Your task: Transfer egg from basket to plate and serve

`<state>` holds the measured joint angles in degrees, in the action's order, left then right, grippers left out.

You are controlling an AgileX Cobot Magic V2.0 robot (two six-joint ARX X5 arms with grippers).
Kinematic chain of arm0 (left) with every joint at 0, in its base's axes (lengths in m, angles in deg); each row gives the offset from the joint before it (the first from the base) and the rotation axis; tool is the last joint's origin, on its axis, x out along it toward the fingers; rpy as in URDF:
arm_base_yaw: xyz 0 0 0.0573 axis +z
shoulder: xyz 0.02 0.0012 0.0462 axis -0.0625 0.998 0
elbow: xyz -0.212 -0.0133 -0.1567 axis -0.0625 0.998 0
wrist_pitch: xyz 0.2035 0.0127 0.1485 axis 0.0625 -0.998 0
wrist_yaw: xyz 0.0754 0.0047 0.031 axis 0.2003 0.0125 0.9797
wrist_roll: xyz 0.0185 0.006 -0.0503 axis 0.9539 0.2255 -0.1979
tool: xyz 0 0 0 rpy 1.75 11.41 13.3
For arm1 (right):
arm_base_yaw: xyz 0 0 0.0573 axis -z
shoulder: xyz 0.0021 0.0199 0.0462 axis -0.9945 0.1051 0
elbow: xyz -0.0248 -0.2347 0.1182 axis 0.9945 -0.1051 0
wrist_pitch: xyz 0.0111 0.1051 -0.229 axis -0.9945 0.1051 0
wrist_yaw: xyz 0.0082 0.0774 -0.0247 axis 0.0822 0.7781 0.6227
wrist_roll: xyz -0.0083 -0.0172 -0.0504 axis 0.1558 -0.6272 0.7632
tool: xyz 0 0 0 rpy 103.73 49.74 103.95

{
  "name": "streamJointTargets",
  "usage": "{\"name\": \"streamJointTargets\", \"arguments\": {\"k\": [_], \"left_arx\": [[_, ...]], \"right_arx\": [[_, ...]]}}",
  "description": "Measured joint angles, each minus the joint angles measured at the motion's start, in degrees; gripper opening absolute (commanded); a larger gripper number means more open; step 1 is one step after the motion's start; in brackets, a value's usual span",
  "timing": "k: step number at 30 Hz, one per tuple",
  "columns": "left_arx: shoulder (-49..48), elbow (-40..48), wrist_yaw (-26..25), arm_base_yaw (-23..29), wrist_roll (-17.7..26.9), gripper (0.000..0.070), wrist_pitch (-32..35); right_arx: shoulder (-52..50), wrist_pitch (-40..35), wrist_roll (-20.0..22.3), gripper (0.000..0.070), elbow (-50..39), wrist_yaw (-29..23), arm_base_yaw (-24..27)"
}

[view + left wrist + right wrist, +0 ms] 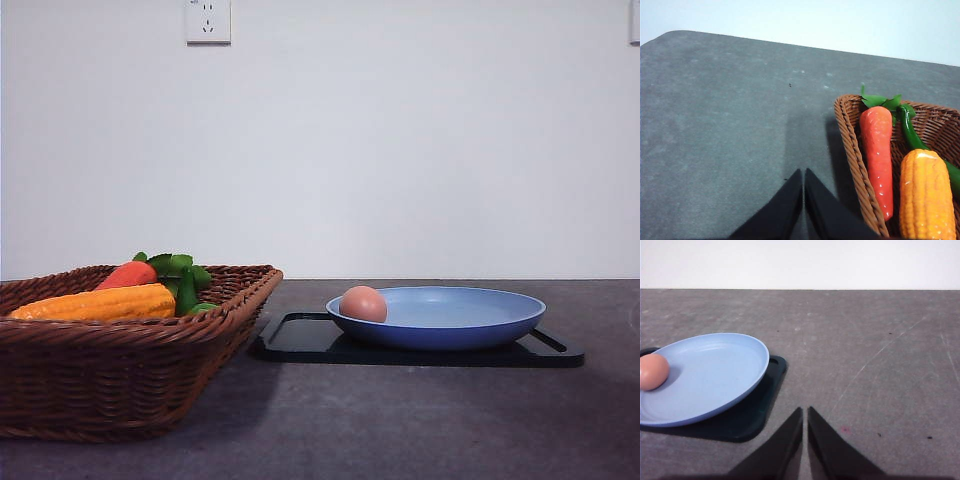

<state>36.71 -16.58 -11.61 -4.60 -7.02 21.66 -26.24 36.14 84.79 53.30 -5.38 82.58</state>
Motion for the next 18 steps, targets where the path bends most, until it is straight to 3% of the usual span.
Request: {"name": "streamJointTargets", "arguments": {"k": [18], "left_arx": [[0.0,0.0,0.0,0.0,0.0,0.0000,0.0]], "right_arx": [[0.0,-2.4,0.0,0.0000,0.0,0.0,0.0]]}}
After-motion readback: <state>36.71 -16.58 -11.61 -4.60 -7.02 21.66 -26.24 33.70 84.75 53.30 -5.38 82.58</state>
